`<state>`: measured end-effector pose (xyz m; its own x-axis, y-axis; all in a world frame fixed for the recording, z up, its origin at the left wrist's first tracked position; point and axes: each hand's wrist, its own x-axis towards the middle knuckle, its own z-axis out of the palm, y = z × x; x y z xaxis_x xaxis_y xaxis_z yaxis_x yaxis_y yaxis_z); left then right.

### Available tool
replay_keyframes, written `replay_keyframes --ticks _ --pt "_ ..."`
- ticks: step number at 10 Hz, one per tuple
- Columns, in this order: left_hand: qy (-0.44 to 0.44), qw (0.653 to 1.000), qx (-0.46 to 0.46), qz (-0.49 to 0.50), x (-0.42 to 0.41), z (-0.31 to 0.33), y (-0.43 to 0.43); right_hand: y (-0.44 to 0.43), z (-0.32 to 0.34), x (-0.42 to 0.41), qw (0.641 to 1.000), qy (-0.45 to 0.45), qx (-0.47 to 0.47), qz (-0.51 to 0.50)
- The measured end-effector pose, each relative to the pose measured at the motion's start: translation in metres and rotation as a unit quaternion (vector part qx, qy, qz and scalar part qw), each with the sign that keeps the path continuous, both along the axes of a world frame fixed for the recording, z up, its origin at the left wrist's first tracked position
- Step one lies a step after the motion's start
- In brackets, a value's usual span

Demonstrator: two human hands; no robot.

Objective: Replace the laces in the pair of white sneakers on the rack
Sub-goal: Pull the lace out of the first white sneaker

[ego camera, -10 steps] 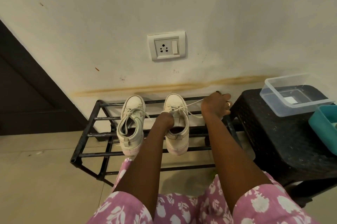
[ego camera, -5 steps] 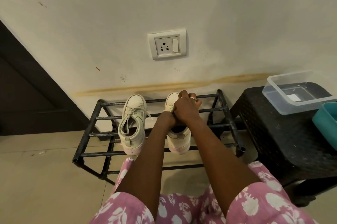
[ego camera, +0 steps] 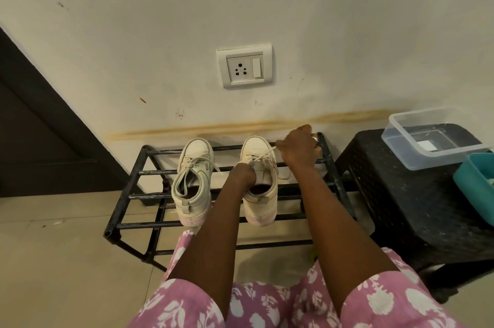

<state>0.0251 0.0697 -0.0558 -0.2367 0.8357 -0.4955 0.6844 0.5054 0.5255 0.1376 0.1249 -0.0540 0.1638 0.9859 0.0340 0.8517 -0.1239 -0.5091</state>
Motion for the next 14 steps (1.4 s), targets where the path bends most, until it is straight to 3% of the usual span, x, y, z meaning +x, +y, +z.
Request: replay_keyframes --ticks 2,3,4,5,6,9,11,12,14 --pt "-0.019 1.0 0.003 0.01 -0.001 -0.006 0.002 0.005 0.002 0.025 0.975 0.108 -0.02 -0.193" --pt "-0.018 1.0 0.004 0.003 -0.001 -0.003 0.0 0.002 0.002 0.022 0.974 0.1 -0.026 -0.203" --pt "-0.027 1.0 0.005 0.009 -0.001 -0.004 0.001 -0.003 0.002 0.004 0.996 0.062 -0.04 -0.054" --pt "-0.043 0.999 0.006 0.011 -0.001 -0.004 0.0 -0.012 -0.002 -0.02 0.988 -0.003 -0.063 0.141" --pt "-0.051 0.999 0.004 -0.007 -0.002 -0.004 -0.001 -0.019 -0.012 -0.037 0.978 -0.078 -0.065 0.183" --pt "-0.078 0.997 0.011 0.008 -0.002 -0.005 -0.001 -0.019 -0.015 -0.034 0.962 -0.165 0.01 0.216" --pt "-0.047 0.999 0.007 0.013 -0.003 -0.008 0.002 -0.01 -0.006 -0.019 0.99 -0.076 0.02 0.118" --pt "-0.037 0.999 0.006 0.015 -0.003 -0.01 0.003 -0.006 -0.006 -0.013 0.998 -0.019 -0.02 0.056" --pt "-0.019 1.0 0.006 0.002 -0.002 -0.01 0.005 -0.009 -0.012 -0.017 0.995 0.085 -0.047 -0.005"
